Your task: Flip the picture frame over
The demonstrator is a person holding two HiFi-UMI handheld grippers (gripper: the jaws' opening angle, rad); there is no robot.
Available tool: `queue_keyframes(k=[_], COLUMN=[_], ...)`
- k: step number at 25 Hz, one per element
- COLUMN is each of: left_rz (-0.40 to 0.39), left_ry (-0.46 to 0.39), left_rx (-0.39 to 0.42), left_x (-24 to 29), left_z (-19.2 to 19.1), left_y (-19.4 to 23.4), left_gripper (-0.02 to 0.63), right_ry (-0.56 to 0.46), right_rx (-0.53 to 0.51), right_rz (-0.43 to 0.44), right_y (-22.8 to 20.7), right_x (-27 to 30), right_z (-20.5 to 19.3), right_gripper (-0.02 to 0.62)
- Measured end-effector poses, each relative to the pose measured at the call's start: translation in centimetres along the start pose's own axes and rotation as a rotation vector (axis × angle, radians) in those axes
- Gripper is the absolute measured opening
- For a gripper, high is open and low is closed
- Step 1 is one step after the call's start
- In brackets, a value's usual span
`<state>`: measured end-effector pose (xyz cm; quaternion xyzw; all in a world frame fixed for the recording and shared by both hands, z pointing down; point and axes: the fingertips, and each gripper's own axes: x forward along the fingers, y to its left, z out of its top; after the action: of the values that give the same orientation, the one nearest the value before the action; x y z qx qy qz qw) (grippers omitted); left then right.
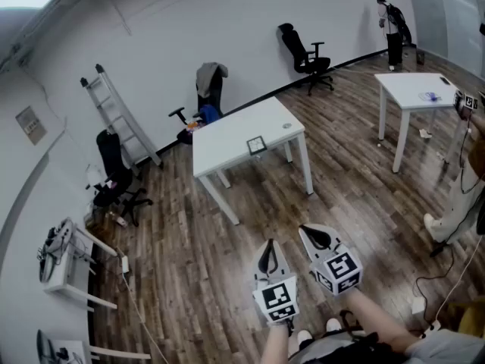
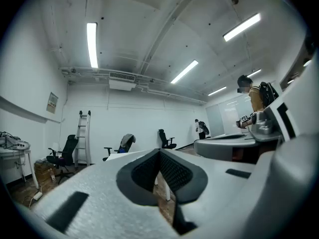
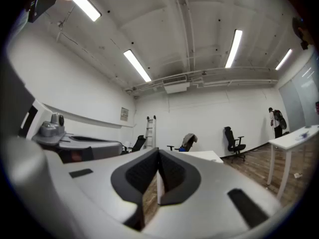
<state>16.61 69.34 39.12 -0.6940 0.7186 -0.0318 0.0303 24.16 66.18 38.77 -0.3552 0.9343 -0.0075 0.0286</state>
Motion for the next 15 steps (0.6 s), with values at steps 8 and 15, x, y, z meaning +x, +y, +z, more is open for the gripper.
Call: queue_keyframes(k=[8,15], left_rz=[0.001,0.012], left_ry=[0.031,0.05], left_rx=[0.025,0.024], left_x=[0.8,1.7], left_z=[-0.5,-1.0], left_y=[-0.3,-1.1], left_gripper=[-0.005,-0.005], right_ry=[0.0,-0.01], right_rx=[-0.001,0.015], right_rz=[0.007,0.028], right_y=[-1.0,-2.1], right_x=[0.4,0.5], right_z=[-0.3,-0.3], right_gripper=[0.008,0.006])
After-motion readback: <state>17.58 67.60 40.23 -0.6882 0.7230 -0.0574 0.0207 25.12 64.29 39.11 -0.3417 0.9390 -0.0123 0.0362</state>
